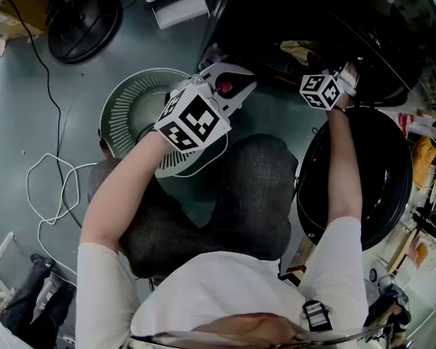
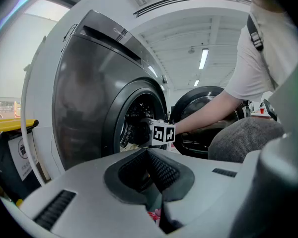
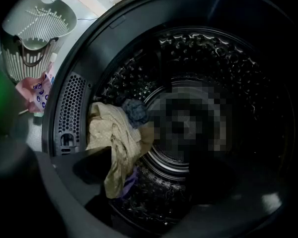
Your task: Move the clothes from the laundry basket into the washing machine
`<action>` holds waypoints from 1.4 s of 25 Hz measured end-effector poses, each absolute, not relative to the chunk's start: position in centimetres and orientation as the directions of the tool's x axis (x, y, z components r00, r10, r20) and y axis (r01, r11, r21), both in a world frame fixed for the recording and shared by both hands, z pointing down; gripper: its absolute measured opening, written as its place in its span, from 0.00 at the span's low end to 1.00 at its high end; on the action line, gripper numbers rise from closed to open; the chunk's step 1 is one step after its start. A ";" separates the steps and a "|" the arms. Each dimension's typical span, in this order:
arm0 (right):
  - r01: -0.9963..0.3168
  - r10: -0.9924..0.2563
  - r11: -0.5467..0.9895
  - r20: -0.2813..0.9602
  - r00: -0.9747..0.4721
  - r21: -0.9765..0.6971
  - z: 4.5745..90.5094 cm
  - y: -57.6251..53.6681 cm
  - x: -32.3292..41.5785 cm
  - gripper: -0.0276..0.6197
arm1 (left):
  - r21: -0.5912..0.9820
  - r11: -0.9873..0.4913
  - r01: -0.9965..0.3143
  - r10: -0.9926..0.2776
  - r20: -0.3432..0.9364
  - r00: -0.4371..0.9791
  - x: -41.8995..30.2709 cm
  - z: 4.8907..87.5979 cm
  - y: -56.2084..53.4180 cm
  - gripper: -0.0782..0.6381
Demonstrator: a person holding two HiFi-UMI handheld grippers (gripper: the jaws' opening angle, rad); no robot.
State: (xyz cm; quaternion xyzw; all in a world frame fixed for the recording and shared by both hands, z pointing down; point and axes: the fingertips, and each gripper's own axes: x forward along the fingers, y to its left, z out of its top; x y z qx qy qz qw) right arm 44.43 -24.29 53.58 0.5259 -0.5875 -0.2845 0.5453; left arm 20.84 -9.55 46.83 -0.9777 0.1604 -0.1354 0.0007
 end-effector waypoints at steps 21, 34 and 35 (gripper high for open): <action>-0.487 -0.937 0.278 0.346 0.054 0.828 49.2 -20.4 39.1 0.47 | -0.031 -0.919 -0.392 -0.389 0.228 0.893 17.7 46.5 -12.9 0.12; -0.699 -0.936 0.285 0.348 -0.055 0.655 45.4 -17.4 35.6 0.31 | -0.022 -0.907 -0.420 -0.415 0.211 0.885 16.9 46.5 -13.5 0.12; -0.712 -0.937 0.286 0.343 -0.066 0.642 45.0 -17.3 35.2 0.30 | -0.024 -0.906 -0.422 -0.418 0.210 0.884 16.8 46.4 -13.6 0.12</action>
